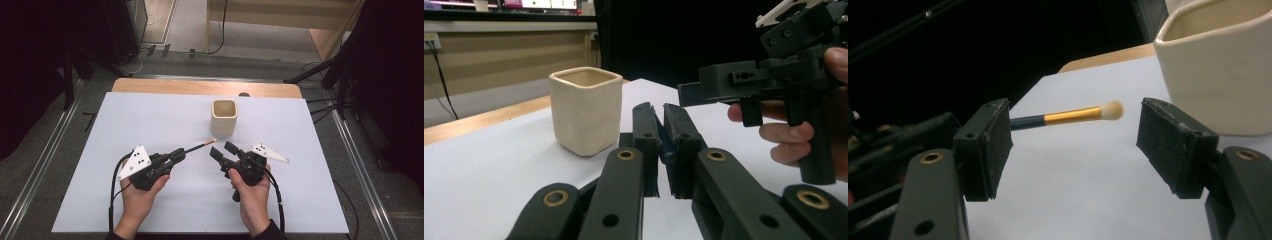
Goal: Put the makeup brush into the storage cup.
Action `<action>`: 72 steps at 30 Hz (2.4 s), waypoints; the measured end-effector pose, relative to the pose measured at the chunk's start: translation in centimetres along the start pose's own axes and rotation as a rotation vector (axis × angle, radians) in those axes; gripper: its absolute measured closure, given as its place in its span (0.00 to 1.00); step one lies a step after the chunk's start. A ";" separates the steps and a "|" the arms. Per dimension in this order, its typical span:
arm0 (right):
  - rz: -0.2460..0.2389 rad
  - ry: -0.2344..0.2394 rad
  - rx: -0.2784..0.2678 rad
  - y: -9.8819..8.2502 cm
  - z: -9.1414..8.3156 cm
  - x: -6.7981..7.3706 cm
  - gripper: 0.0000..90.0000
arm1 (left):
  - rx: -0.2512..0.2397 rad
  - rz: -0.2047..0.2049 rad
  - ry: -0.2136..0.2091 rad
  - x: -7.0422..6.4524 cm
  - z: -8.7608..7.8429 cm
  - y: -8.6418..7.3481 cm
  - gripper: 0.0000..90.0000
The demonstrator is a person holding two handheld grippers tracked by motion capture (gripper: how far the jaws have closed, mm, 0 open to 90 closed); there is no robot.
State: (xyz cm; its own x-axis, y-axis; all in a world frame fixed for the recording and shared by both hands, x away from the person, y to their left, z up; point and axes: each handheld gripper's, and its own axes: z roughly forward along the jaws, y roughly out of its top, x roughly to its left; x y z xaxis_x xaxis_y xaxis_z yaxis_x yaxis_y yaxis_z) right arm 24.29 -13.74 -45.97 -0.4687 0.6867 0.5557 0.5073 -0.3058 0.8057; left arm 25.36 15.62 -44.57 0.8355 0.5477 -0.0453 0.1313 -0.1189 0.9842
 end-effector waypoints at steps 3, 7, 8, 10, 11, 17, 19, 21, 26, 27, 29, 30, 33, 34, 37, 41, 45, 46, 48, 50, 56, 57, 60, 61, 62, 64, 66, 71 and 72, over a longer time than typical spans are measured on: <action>0.050 0.016 -0.008 -0.2 0.2 0.1 0.33 | -0.005 -0.006 -0.003 0.0 0.1 -0.1 0.96; 0.120 0.035 -0.022 -1.0 0.7 0.1 0.32 | -0.007 -0.003 -0.003 -0.3 0.2 -0.3 0.96; 0.129 0.045 -0.016 -1.1 0.8 0.1 0.34 | -0.008 -0.004 -0.004 -0.3 0.3 -0.3 0.96; 0.110 0.048 -0.026 -1.5 0.9 0.3 0.37 | -0.011 0.003 -0.001 -0.4 0.4 -0.4 0.95; 0.101 0.039 -0.028 -1.7 1.0 0.4 0.37 | -0.009 0.004 -0.003 -0.5 0.4 -0.4 0.95; 0.192 0.017 -0.041 -2.4 1.3 0.6 0.40 | -0.014 0.014 0.000 -0.7 0.5 -0.6 0.95; 0.244 0.031 -0.039 -2.5 1.3 0.5 0.42 | -0.016 0.015 0.001 -0.8 0.5 -0.6 0.95; 0.276 0.046 -0.040 -2.7 1.4 0.5 0.42 | -0.019 0.016 -0.003 -0.9 0.6 -0.6 0.95; 0.394 0.110 -0.037 -2.7 1.2 0.3 0.47 | -0.020 0.021 -0.001 -1.1 0.7 -0.8 0.95; 0.400 0.109 -0.034 -2.7 1.2 0.3 0.48 | -0.019 0.022 -0.001 -1.1 0.8 -0.8 0.95; 0.408 0.107 -0.036 -2.7 1.2 0.2 0.48 | -0.021 0.022 -0.002 -1.3 0.8 -0.8 0.95; 0.416 0.102 -0.031 -2.7 1.2 0.1 0.48 | -0.023 0.021 -0.003 -1.3 0.9 -0.9 0.95; 0.437 0.099 -0.031 -2.8 1.2 0.0 0.49 | -0.021 0.028 -0.007 -1.7 1.1 -1.0 0.95; 0.441 0.100 -0.028 -2.9 1.2 -0.1 0.50 | -0.018 0.032 -0.009 -1.7 1.2 -1.0 0.95; 0.441 0.098 -0.028 -2.9 1.2 -0.1 0.50 | -0.014 0.029 -0.007 -2.0 1.4 -1.2 0.95; 0.459 0.101 -0.024 -2.9 1.1 -0.3 0.53 | -0.013 0.034 -0.010 -2.3 1.6 -1.4 0.95; 0.473 0.101 -0.018 -3.0 1.2 -0.5 0.55 | -0.013 0.041 -0.014 -2.5 1.8 -1.5 0.95; 0.477 0.100 -0.017 -3.0 1.2 -0.5 0.55 | -0.012 0.041 -0.018 -2.7 1.9 -1.5 0.95; 0.490 0.101 -0.016 -3.1 1.2 -0.6 0.57 | -0.012 0.042 -0.024 -2.9 2.0 -1.6 0.95; 0.500 0.099 -0.015 -3.1 1.1 -0.7 0.59 | -0.010 0.046 -0.027 -3.1 2.1 -1.6 0.95; 0.498 0.083 -0.021 -3.0 1.0 -0.9 0.61 | -0.013 0.041 -0.037 -3.5 2.3 -1.7 0.95; 0.498 0.083 -0.021 -3.0 1.0 -0.9 0.61 | -0.013 0.041 -0.037 -3.5 2.3 -1.7 0.95; 0.508 0.081 -0.015 -3.1 0.9 -1.2 0.64 | -0.010 0.042 -0.038 -3.6 2.4 -1.9 0.95; 0.510 0.080 -0.014 -3.1 0.9 -1.2 0.64 | -0.011 0.042 -0.038 -3.6 2.4 -1.9 0.95; 0.512 0.079 -0.014 -3.1 0.9 -1.2 0.64 | -0.009 0.044 -0.038 -3.6 2.4 -1.9 0.95; 0.507 0.080 -0.016 -3.1 0.9 -1.3 0.65 | -0.011 0.043 -0.040 -3.6 2.4 -2.0 0.95; 0.520 0.095 -0.012 -3.1 0.8 -1.3 0.69 | -0.005 0.038 -0.050 -3.6 2.5 -2.0 0.95; 0.498 0.122 0.015 -2.5 -0.1 -1.5 0.94 | 0.028 -0.044 -0.097 -3.5 2.9 -2.2 0.70; 0.488 0.134 0.002 -2.4 -0.2 -1.6 0.94 | 0.041 -0.036 -0.083 -3.4 3.0 -2.2 0.61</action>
State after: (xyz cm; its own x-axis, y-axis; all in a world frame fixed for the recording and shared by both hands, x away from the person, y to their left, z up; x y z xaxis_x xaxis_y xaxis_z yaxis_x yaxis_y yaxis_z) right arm 23.64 -14.26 -48.78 -0.2650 0.3731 0.8891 0.6918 -0.5688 0.4449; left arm 23.80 11.53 -47.06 0.8711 0.4815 -0.0962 0.1824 -0.1352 0.9739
